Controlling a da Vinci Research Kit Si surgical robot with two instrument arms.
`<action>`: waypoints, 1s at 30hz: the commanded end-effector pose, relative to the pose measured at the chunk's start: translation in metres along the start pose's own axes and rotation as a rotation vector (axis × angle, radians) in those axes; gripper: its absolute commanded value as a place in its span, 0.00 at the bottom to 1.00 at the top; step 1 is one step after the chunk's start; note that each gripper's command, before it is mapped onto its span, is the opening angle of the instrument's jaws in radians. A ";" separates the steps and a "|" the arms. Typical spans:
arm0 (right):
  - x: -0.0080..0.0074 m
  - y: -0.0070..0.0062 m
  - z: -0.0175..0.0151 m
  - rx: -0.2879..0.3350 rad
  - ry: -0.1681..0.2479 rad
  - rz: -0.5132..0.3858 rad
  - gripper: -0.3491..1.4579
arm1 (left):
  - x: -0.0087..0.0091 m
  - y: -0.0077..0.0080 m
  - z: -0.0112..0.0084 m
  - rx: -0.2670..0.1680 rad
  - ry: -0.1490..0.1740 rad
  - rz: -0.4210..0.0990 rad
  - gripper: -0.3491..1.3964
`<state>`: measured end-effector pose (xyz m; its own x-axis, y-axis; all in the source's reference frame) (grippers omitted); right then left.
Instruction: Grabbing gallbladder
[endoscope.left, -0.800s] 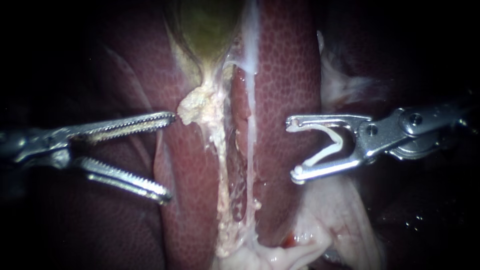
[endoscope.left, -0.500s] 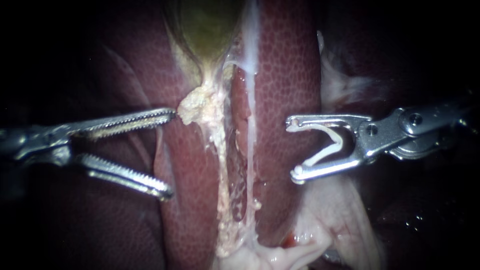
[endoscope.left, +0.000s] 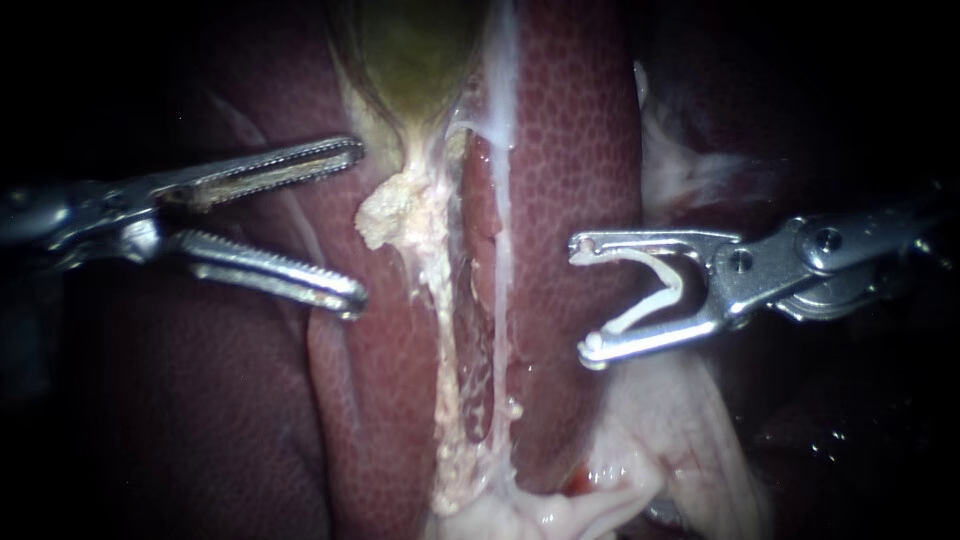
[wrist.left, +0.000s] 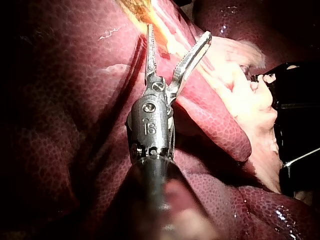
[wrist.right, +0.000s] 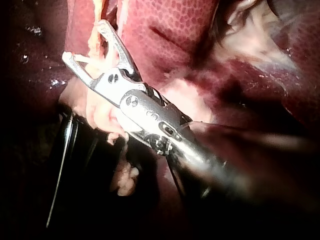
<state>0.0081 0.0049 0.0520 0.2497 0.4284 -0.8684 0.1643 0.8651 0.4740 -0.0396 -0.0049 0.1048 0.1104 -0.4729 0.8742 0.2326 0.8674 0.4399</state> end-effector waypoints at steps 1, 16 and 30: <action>0.0000 0.0000 0.0000 0.000 0.000 0.000 0.52 | 0.0004 0.0002 0.0004 -0.004 0.002 0.000 0.60; 0.0000 0.0000 0.0000 0.000 0.000 0.000 0.52 | 0.0029 0.0008 0.0012 -0.056 0.005 -0.078 0.12; 0.0000 0.0000 0.0000 0.000 0.000 0.000 0.52 | 0.0027 0.0007 -0.0001 -0.086 0.006 -0.122 0.00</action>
<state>0.0081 0.0049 0.0520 0.2504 0.4310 -0.8669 0.1647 0.8634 0.4769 -0.0390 -0.0055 0.1072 0.0814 -0.5764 0.8131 0.3280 0.7859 0.5242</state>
